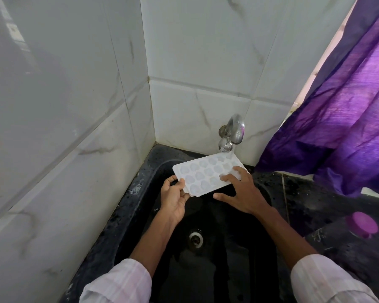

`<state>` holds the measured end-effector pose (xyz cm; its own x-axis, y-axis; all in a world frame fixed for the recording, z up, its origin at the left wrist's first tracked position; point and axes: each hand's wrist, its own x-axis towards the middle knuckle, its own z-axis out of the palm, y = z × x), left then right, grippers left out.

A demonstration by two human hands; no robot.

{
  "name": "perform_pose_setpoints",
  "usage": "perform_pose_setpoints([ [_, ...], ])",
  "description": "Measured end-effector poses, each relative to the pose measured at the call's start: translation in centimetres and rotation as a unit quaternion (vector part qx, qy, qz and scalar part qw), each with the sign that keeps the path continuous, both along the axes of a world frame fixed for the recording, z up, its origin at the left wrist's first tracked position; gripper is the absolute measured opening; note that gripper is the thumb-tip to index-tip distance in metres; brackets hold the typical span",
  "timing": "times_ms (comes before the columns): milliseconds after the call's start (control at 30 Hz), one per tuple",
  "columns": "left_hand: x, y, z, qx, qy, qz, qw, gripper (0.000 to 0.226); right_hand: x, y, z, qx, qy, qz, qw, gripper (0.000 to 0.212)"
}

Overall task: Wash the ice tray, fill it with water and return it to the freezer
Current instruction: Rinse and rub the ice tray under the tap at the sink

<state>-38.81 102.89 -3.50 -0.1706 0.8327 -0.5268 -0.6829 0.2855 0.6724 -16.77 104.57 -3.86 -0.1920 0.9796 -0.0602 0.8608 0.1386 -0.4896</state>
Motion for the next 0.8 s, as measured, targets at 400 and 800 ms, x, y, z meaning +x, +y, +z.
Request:
perform_pose_setpoints([
  [400, -0.3, -0.3, 0.1, 0.009, 0.013, -0.011, 1.0, 0.021, -0.1, -0.4, -0.4, 0.011, 0.0, 0.003, 1.0, 0.054],
  [800, -0.2, -0.6, -0.1, 0.012, 0.001, -0.028, 1.0, 0.017, 0.1, -1.1, -0.6, 0.0, -0.015, 0.009, 1.0, 0.055],
])
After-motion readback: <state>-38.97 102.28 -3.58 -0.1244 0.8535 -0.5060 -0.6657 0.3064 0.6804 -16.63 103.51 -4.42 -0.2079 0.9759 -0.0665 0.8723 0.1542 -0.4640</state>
